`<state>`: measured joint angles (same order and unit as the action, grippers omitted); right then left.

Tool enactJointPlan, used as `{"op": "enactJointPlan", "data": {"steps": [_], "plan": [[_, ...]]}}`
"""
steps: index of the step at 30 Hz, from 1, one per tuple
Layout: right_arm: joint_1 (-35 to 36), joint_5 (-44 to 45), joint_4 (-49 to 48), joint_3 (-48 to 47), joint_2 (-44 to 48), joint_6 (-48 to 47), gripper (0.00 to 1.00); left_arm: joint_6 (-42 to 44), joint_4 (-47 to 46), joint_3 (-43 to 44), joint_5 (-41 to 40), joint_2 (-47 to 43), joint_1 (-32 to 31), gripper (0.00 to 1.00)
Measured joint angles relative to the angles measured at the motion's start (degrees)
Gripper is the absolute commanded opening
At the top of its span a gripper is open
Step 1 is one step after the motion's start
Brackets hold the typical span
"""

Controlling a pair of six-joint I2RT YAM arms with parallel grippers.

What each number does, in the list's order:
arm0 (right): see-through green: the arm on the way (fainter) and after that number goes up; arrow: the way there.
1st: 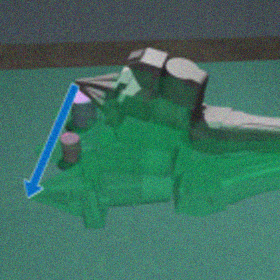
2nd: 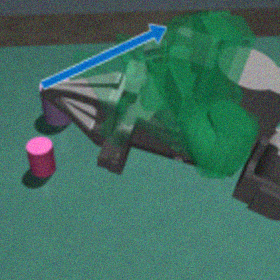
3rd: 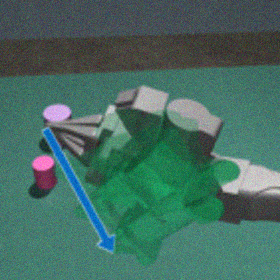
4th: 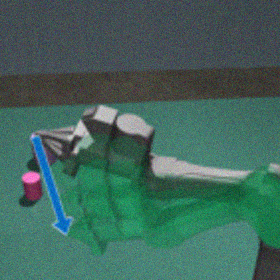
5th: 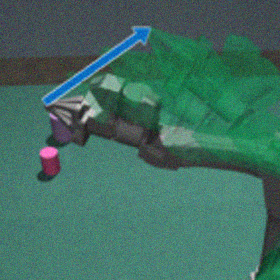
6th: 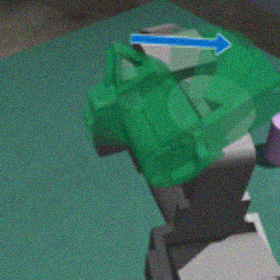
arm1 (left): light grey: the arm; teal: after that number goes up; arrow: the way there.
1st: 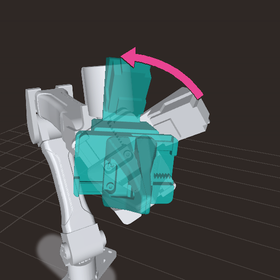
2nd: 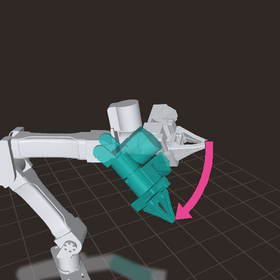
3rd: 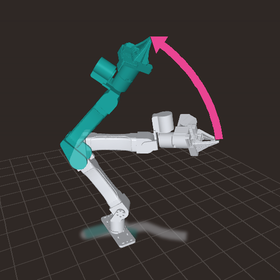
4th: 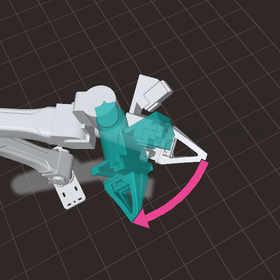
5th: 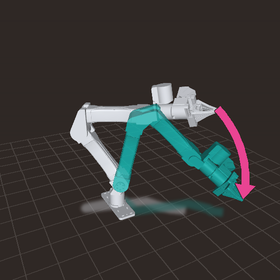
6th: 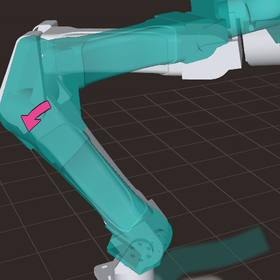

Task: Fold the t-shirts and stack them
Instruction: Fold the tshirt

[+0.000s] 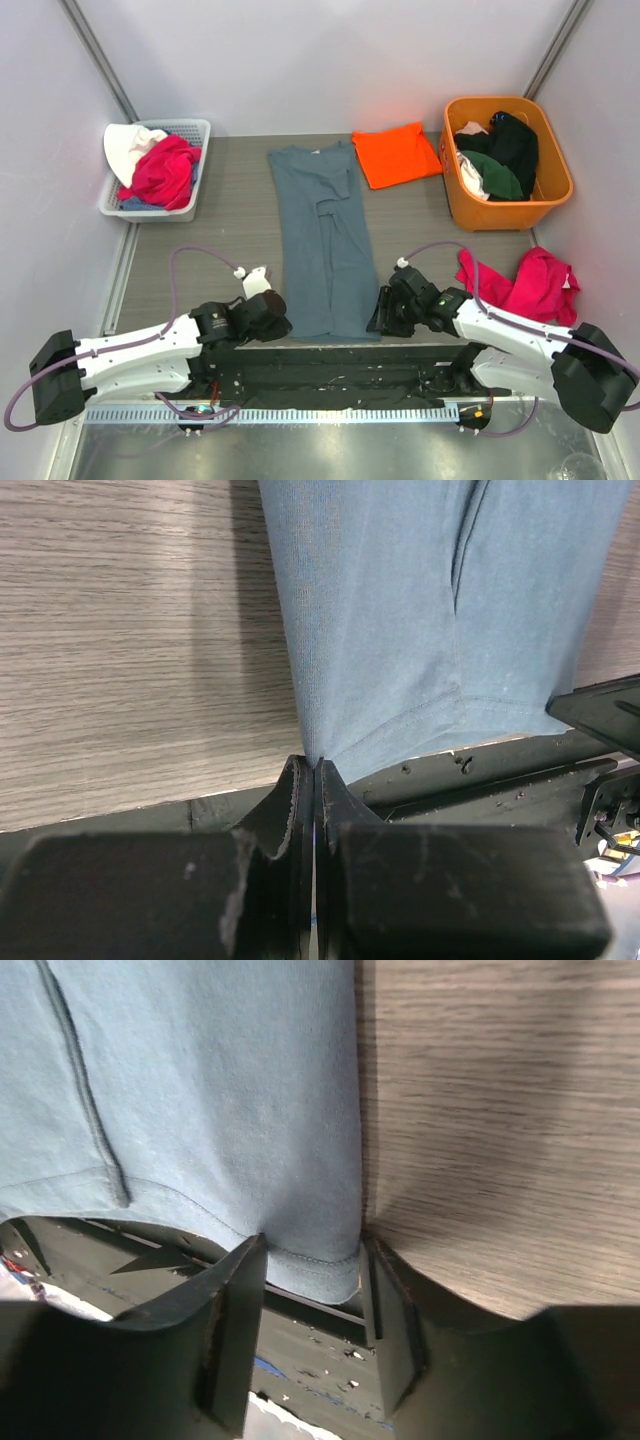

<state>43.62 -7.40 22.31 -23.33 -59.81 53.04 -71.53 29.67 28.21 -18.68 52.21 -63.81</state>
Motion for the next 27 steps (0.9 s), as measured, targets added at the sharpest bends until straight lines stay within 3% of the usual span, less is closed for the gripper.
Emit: {"op": "enactJointPlan", "data": {"steps": [4,6,14,27], "plan": [[0.59,0.52,-0.24,0.46,-0.98,0.85,0.09,-0.07,0.02,-0.07,-0.02,0.00,0.00,0.00],[0.74,0.55,-0.79,0.83,-1.36,1.29,0.01,-0.09,0.02,-0.11,-0.04,-0.02,0.00,0.00],[1.49,0.96,0.76,0.28,-1.36,1.62,0.01,-0.17,1.79,-0.28,-0.17,-2.14,0.00,0.00],[4.04,2.14,17.84,-7.82,7.54,1.31,0.01,-5.22,9.99,-0.26,0.44,-12.26,-3.23,0.00]]}}
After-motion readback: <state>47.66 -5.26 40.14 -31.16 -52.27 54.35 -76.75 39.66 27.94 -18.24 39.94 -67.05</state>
